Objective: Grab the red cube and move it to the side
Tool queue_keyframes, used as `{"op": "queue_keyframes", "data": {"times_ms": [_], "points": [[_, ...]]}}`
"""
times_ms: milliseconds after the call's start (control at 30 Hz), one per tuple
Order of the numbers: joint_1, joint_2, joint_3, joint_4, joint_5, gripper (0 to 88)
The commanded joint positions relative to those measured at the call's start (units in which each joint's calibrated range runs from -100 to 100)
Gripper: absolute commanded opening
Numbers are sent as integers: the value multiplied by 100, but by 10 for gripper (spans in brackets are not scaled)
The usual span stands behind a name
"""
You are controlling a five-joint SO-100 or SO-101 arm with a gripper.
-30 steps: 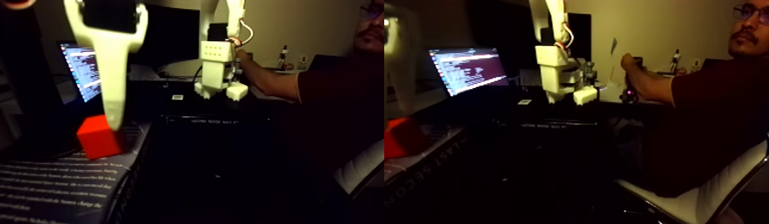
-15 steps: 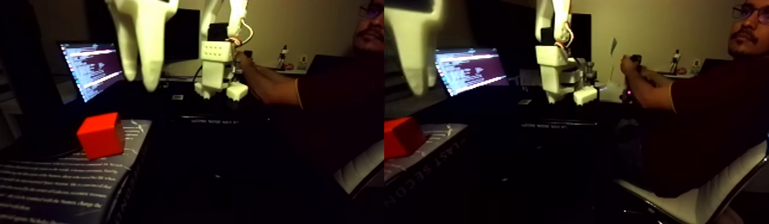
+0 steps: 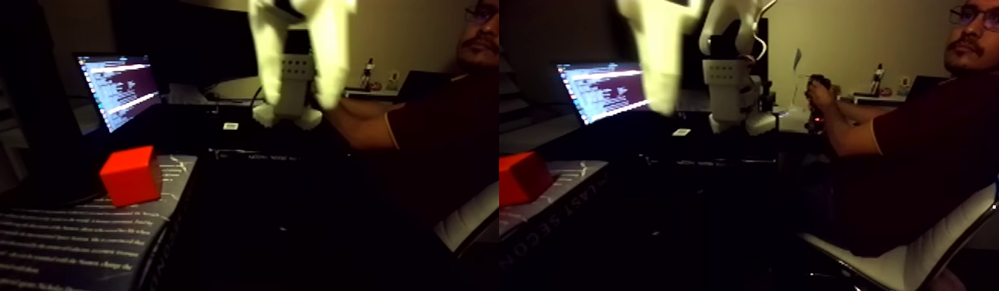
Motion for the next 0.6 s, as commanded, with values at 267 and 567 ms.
{"op": "queue_keyframes", "data": {"times_ms": [267,567], "points": [[-1206,-1235,1671,-584,-578,57],[-1222,-2554,2669,-1361,-1695,6]]}}
